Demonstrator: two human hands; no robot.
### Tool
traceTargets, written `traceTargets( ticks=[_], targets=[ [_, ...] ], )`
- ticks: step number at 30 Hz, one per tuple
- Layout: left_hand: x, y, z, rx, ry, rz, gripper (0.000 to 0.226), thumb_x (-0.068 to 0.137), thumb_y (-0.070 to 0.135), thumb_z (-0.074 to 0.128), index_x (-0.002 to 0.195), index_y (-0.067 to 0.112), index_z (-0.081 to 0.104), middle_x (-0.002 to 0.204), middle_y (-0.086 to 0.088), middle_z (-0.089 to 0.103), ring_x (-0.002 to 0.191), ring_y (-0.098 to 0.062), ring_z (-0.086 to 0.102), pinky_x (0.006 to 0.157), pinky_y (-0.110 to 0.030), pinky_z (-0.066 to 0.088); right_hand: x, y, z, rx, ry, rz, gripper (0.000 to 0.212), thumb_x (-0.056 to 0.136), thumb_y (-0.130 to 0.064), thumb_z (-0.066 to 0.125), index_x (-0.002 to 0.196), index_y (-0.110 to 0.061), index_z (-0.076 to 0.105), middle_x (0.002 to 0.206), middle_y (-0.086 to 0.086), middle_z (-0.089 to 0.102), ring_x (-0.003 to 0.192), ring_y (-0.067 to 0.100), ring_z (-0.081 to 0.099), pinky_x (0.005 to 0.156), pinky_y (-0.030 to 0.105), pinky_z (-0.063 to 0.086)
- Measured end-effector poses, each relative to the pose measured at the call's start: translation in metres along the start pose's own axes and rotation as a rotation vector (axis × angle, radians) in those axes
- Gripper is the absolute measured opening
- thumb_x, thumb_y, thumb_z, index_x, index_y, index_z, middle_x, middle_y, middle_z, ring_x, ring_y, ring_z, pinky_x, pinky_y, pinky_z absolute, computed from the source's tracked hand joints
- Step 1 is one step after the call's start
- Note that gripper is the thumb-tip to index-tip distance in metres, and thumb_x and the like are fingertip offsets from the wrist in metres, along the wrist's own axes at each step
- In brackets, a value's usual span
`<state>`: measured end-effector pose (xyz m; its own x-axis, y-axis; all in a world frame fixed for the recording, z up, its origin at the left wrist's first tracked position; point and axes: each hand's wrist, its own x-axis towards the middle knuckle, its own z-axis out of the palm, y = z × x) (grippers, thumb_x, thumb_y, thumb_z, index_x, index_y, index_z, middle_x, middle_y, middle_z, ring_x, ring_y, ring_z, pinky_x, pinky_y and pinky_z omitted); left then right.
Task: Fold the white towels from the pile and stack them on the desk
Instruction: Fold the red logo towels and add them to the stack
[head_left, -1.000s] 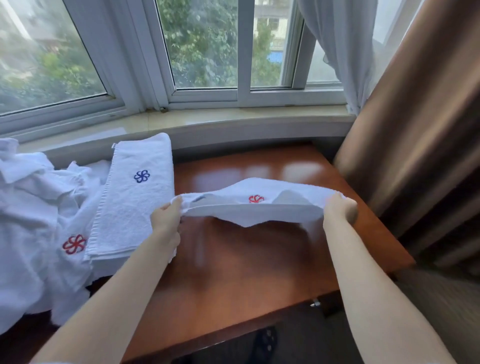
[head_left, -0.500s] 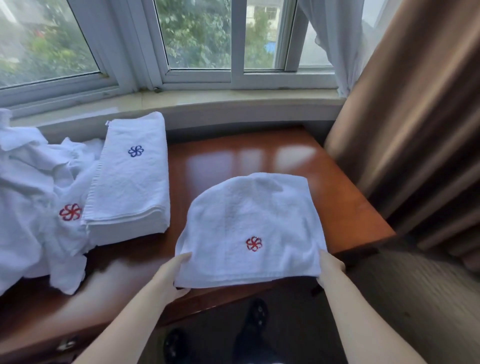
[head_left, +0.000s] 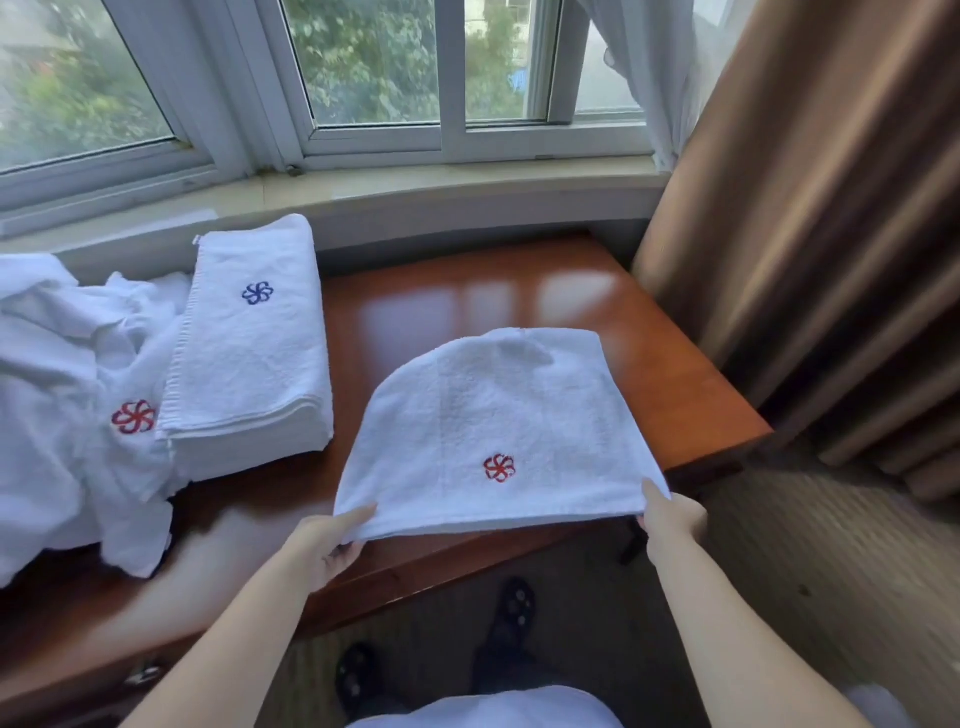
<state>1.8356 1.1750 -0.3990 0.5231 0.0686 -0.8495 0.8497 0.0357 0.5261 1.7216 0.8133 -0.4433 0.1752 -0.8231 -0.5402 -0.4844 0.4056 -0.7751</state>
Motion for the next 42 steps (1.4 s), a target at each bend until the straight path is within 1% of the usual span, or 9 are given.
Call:
traceTargets(
  ticks=[3, 8, 12, 16, 22, 26, 36, 39, 42],
  targets=[
    [0.001, -0.008, -0.003, -0.069, 0.009, 0.057, 0.027, 0.077, 0.008, 0.079, 0.089, -0.003, 0.058, 0.091, -0.010, 0.059, 0.076, -0.018, 0.058, 0.047, -0.020, 0.055, 0.000, 0.004, -0.001, 0.037, 0.013, -0.011, 0.030, 0.083, -0.023, 0.072, 0.065, -0.004, 0.057, 0.064, 0.008, 0.056, 0.057, 0.024, 0.054, 0.055, 0.031, 0.046],
    [-0.001, -0.015, -0.008, -0.246, 0.009, 0.079, 0.014, 0.084, 0.001, 0.070, 0.090, -0.004, 0.059, 0.090, -0.017, 0.064, 0.077, -0.023, 0.062, 0.083, -0.032, 0.051, -0.016, 0.009, -0.007, 0.126, -0.146, 0.053, 0.011, 0.085, 0.003, 0.056, 0.091, -0.001, 0.064, 0.077, 0.006, 0.061, 0.066, 0.016, 0.058, 0.063, 0.027, 0.052],
    [-0.015, -0.005, 0.006, -0.308, 0.049, 0.026, 0.019, 0.081, -0.001, 0.073, 0.091, 0.001, 0.056, 0.088, -0.015, 0.060, 0.072, -0.018, 0.059, 0.054, -0.024, 0.058, -0.026, -0.013, -0.006, 0.322, -0.155, 0.204, 0.013, 0.084, 0.005, 0.063, 0.095, 0.001, 0.057, 0.099, 0.012, 0.059, 0.070, 0.017, 0.057, 0.073, 0.029, 0.051],
    [-0.045, 0.042, 0.029, -0.468, -0.317, -0.115, 0.026, 0.090, 0.007, 0.061, 0.070, 0.011, 0.045, 0.044, -0.002, 0.041, 0.028, -0.008, 0.033, 0.031, -0.013, 0.036, -0.050, -0.074, 0.008, 0.422, -0.497, 0.360, 0.013, 0.089, -0.005, 0.063, 0.100, -0.011, 0.058, 0.090, 0.008, 0.059, 0.073, 0.017, 0.056, 0.065, 0.029, 0.049],
    [-0.110, 0.139, 0.052, -0.598, -0.610, 0.191, 0.040, 0.097, 0.023, 0.052, 0.059, 0.010, 0.046, 0.040, 0.002, 0.042, 0.029, -0.007, 0.041, 0.028, -0.015, 0.032, -0.098, -0.183, 0.018, 0.686, -0.707, -0.015, 0.007, 0.098, -0.014, 0.049, 0.099, -0.010, 0.055, 0.091, 0.015, 0.061, 0.079, 0.025, 0.061, 0.065, 0.036, 0.054],
    [-0.156, 0.182, 0.044, -0.697, -0.677, 0.387, 0.036, 0.094, 0.032, 0.054, 0.063, 0.015, 0.049, 0.044, 0.006, 0.050, 0.039, -0.003, 0.050, 0.053, -0.006, 0.033, -0.131, -0.229, -0.001, 0.874, -0.765, -0.160, 0.018, 0.100, -0.016, 0.046, 0.088, -0.006, 0.055, 0.060, 0.008, 0.068, 0.052, 0.017, 0.067, 0.051, 0.025, 0.056],
    [-0.202, 0.184, 0.030, -0.653, -0.540, 0.650, 0.013, 0.093, 0.030, 0.060, 0.085, 0.019, 0.058, 0.088, 0.001, 0.056, 0.089, -0.011, 0.056, 0.100, -0.036, 0.045, -0.152, -0.259, -0.030, 1.048, -0.708, -0.466, 0.032, 0.102, -0.018, 0.036, 0.098, -0.012, 0.068, 0.091, 0.006, 0.068, 0.081, 0.016, 0.067, 0.067, 0.026, 0.057],
    [-0.178, 0.169, 0.033, -0.551, -0.312, 0.549, 0.006, 0.094, 0.024, 0.057, 0.096, 0.018, 0.055, 0.103, 0.001, 0.053, 0.100, -0.014, 0.053, 0.097, -0.034, 0.047, -0.142, -0.246, -0.015, 0.899, -0.622, -0.276, 0.019, 0.101, -0.014, 0.037, 0.106, -0.014, 0.055, 0.088, 0.008, 0.060, 0.076, 0.019, 0.060, 0.050, 0.022, 0.055],
    [-0.153, 0.149, 0.043, -0.416, -0.281, 0.406, 0.018, 0.097, 0.017, 0.050, 0.081, 0.008, 0.047, 0.089, -0.010, 0.051, 0.075, -0.023, 0.053, 0.095, -0.037, 0.048, -0.130, -0.231, 0.001, 0.789, -0.646, -0.068, 0.016, 0.099, -0.006, 0.039, 0.088, -0.011, 0.050, 0.069, 0.013, 0.058, 0.058, 0.025, 0.059, 0.033, 0.025, 0.048]
  ],
)
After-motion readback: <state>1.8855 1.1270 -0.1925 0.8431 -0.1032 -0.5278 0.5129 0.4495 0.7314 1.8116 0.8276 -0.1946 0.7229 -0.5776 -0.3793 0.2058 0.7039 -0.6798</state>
